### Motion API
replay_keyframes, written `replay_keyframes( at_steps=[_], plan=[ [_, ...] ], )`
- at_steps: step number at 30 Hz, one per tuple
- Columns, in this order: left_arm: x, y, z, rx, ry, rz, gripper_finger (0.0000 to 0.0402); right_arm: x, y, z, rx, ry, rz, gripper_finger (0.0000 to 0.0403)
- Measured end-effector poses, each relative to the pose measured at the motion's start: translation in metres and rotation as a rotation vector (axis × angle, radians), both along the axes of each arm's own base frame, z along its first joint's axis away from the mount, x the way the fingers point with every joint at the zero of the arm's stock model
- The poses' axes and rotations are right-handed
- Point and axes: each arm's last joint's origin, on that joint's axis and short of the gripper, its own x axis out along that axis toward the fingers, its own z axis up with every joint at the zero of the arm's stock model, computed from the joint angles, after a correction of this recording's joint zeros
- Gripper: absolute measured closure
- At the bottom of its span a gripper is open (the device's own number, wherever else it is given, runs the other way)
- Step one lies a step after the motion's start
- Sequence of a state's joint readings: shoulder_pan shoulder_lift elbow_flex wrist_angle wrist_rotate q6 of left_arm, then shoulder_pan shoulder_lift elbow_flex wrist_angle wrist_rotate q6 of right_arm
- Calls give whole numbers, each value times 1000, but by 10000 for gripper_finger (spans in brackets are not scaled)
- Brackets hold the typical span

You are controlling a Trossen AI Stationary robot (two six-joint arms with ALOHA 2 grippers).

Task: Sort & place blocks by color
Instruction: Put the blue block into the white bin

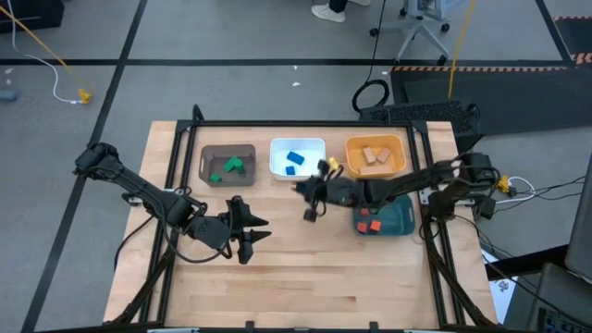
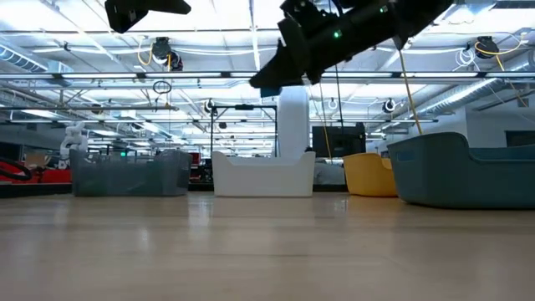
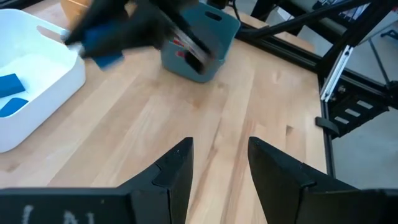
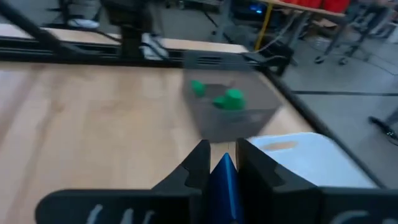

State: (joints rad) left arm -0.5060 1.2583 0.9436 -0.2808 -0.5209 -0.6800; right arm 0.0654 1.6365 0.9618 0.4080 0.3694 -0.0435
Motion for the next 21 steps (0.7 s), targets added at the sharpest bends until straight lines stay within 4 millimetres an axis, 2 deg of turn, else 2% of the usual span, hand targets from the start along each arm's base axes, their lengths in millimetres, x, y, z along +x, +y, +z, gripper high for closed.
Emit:
replay_keyframes(
  at_steps=[6, 12, 21],
  plan=[
    [0, 1, 0, 33, 5, -14, 247, -14, -36, 6, -54, -4, -82, 361],
    [4, 8, 0, 51, 7, 5, 247, -20, -67, -1, -51, -46, -148, 360],
    [8, 18, 0, 68, 14, 37, 247, -34, -94, -12, -13, -128, -229, 359]
  ],
)
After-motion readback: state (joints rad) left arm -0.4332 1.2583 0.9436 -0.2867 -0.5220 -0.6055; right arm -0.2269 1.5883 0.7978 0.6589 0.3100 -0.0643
